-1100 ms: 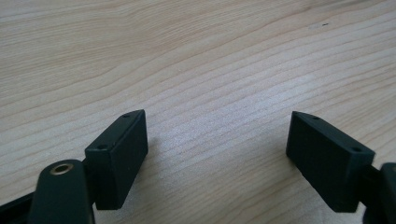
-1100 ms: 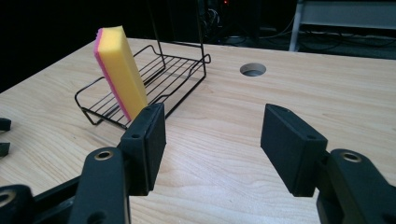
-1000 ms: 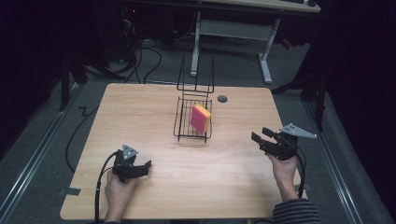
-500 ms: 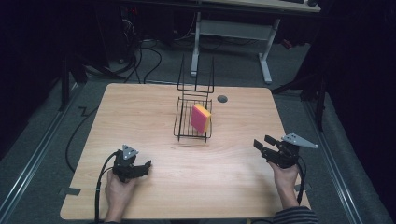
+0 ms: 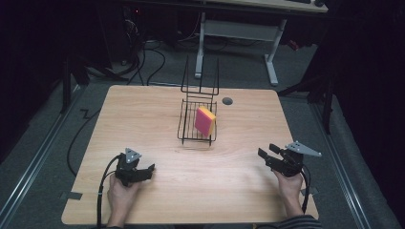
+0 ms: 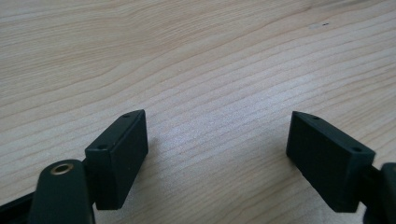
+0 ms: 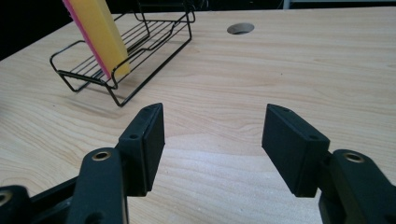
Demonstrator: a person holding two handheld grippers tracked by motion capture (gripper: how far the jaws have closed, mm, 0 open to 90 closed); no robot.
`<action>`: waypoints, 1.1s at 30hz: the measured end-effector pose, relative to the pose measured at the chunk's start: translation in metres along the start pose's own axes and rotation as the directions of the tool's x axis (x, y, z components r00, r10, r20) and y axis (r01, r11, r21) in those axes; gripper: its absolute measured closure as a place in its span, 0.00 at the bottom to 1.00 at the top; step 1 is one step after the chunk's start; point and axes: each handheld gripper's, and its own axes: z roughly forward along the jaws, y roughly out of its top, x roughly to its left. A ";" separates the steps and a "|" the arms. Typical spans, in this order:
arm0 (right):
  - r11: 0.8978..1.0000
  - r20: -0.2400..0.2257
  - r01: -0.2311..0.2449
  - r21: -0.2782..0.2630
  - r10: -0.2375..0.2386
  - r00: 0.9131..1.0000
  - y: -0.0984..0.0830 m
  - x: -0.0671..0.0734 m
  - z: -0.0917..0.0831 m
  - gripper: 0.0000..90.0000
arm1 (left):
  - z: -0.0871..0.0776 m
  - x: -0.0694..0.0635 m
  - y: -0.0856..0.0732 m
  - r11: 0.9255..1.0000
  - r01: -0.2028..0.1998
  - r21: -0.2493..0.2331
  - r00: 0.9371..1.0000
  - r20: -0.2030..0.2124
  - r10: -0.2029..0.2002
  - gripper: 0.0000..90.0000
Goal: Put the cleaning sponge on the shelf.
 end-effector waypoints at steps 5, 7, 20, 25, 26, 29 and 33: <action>1.000 0.004 -0.006 0.016 0.005 1.000 -0.005 0.001 0.004 0.44 | 0.000 0.000 0.000 1.000 0.000 0.000 1.000 0.000 0.000 0.24; 1.000 0.006 0.001 0.024 -0.001 1.000 -0.007 0.001 0.007 0.44 | 0.000 0.000 0.000 1.000 0.000 0.000 1.000 0.000 0.000 0.24; 0.995 0.034 0.013 0.101 -0.017 0.999 -0.023 0.003 0.024 0.44 | 0.000 0.000 0.000 1.000 0.000 0.000 1.000 0.000 0.000 0.24; 0.991 0.048 0.027 0.128 -0.033 0.998 -0.028 0.003 0.028 0.44 | 0.000 0.000 0.000 1.000 0.000 0.000 1.000 0.000 0.000 0.24; 0.991 0.054 0.031 0.134 -0.038 0.998 -0.028 0.003 0.029 0.44 | 0.000 0.000 0.000 1.000 0.000 0.000 1.000 0.000 0.000 0.24; 0.989 0.063 0.037 0.144 -0.046 0.997 -0.031 0.003 0.031 0.44 | 0.000 0.000 0.000 1.000 0.000 0.000 1.000 0.000 0.000 0.24; 0.986 0.072 0.041 0.160 -0.053 0.996 -0.033 0.002 0.033 0.44 | 0.000 0.000 0.000 1.000 0.000 0.000 1.000 0.000 0.000 0.24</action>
